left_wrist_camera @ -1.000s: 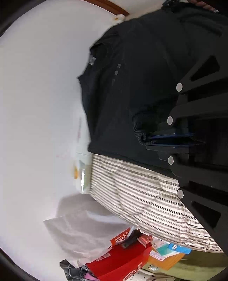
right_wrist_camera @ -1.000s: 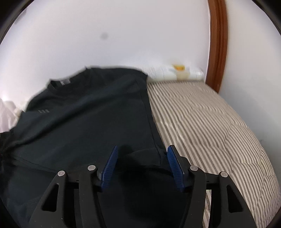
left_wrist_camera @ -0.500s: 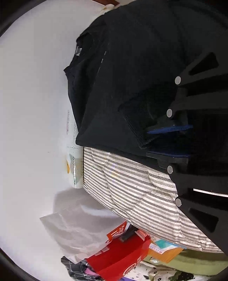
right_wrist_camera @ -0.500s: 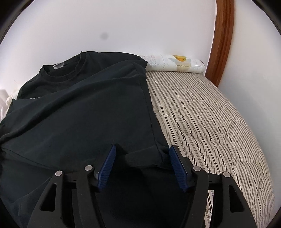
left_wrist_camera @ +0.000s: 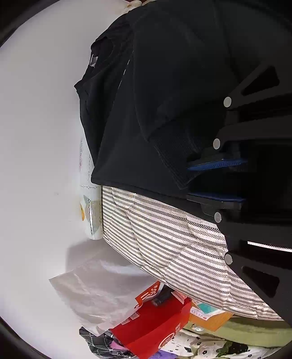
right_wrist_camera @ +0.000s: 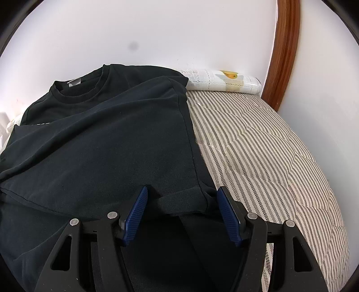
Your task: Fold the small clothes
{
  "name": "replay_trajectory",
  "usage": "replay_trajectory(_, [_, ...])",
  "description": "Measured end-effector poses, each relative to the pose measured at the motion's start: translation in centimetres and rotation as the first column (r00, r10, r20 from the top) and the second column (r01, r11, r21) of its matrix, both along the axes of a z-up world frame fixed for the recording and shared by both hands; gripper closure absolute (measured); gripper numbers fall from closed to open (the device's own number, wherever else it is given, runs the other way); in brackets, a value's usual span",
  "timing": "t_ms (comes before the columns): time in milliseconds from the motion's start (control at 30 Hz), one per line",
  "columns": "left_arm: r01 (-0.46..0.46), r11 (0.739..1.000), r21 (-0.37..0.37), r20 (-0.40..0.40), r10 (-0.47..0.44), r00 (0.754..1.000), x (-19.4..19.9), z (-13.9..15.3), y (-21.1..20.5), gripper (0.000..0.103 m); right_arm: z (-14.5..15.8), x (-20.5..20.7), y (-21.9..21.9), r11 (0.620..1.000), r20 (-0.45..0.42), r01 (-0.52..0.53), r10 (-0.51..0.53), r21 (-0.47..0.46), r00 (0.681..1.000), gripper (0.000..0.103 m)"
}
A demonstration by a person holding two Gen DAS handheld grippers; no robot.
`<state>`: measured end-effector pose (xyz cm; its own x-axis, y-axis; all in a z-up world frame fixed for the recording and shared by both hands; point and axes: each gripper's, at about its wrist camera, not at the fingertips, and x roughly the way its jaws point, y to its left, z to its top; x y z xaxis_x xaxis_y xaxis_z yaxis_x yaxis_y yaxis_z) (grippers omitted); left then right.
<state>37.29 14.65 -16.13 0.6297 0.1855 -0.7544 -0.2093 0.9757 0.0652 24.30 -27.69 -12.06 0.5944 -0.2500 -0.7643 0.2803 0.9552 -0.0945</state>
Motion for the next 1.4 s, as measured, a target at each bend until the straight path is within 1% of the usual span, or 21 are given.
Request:
replay_trajectory(400, [-0.008,1.0,0.003,-0.002,0.008,1.0,0.05,0.0,0.09,0.079,-0.01,-0.03,-0.1,1.0,-0.003,-0.003,0.003,0.007,1.0,0.039])
replay_trajectory(500, [-0.014,1.0,0.003,-0.003,0.014,1.0,0.02,-0.02,0.21,0.076,-0.07,0.01,-0.11,1.0,-0.004,-0.004,0.004,0.007,1.0,0.039])
replay_trajectory(600, [-0.037,0.999,0.016,-0.005,0.037,0.999,-0.05,-0.03,0.29,0.067,-0.09,0.06,-0.14,1.0,-0.006,-0.005,0.005,0.006,1.0,0.039])
replay_trajectory(633, [-0.041,0.999,0.012,-0.004,0.041,0.999,-0.07,-0.04,0.4,0.067,-0.1,0.07,-0.12,1.0,-0.007,-0.004,0.005,0.005,1.0,0.038])
replay_trajectory(733, [-0.039,0.999,-0.01,-0.004,0.039,0.999,-0.13,-0.09,0.73,0.066,-0.12,0.12,-0.08,1.0,-0.01,-0.005,0.005,0.001,1.0,0.038])
replay_trajectory(867, [-0.039,0.999,0.007,-0.005,0.039,0.999,-0.11,-0.07,0.55,0.066,-0.17,0.13,-0.07,1.0,-0.012,-0.005,0.005,-0.001,1.0,0.038])
replay_trajectory(1400, [-0.038,0.999,0.007,-0.006,0.038,0.999,-0.03,-0.06,0.58,0.066,-0.27,0.2,-0.17,1.0,-0.013,-0.005,0.005,-0.001,1.0,0.035])
